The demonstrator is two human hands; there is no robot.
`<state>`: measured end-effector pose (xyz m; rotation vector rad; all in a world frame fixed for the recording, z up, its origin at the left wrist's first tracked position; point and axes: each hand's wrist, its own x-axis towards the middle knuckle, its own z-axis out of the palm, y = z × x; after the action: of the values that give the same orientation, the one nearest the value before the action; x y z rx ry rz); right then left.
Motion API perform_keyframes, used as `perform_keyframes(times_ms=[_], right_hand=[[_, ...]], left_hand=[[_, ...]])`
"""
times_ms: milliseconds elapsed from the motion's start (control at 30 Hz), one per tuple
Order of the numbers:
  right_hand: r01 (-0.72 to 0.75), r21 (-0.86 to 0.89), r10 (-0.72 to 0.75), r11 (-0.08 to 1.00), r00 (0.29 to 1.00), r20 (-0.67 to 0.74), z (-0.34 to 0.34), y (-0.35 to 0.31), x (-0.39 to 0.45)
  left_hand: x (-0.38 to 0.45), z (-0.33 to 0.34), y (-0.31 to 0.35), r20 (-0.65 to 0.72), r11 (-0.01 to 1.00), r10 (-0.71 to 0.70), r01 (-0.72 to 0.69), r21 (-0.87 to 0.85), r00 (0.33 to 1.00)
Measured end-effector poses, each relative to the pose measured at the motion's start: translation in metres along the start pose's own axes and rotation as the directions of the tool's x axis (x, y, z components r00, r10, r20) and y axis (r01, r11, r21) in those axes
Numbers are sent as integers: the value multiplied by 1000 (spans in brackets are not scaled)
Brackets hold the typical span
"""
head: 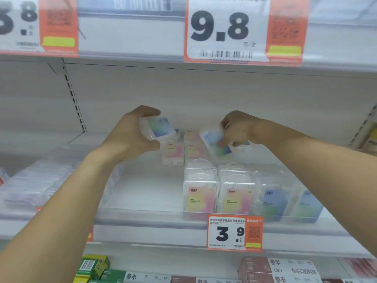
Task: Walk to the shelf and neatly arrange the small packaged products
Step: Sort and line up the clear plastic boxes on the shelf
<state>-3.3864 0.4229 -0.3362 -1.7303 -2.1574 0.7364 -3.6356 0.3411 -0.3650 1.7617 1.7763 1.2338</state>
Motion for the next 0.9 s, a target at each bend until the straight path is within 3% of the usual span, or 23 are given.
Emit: perform_keyframes(times_ms=[67, 133, 200, 333, 500, 667, 800, 900], right_hand=[[92, 220, -65, 971, 989, -130, -7, -7, -12], [179, 451, -90, 874, 973, -213, -10, -12, -33], [239, 548, -105, 801, 959, -265, -12, -15, -53], [256, 617, -55, 744, 944, -326, -12, -12, -76], [228, 747, 3, 624, 956, -294, -14, 1, -92], [267, 764, 48, 587, 931, -362, -15, 19, -99], [323, 787, 82, 526, 902, -425, -22, 34, -100], [365, 731, 162, 576, 826, -540, -28, 51, -100]], left_hand=[[-1, 2, 3, 37, 988, 27, -21, -150, 999], [-2, 5, 8, 114, 963, 52, -20, -270, 992], [-1, 11, 13, 186, 923, 93, -14, -384, 978], [-2, 24, 33, 179, 752, 86, 54, -657, 980], [3, 40, 49, 59, 669, -122, 126, -732, 991], [6, 54, 64, 165, 439, -63, 176, -881, 984], [18, 65, 63, 192, 528, -24, 176, -831, 981], [17, 70, 69, 181, 496, 26, 145, -856, 983]])
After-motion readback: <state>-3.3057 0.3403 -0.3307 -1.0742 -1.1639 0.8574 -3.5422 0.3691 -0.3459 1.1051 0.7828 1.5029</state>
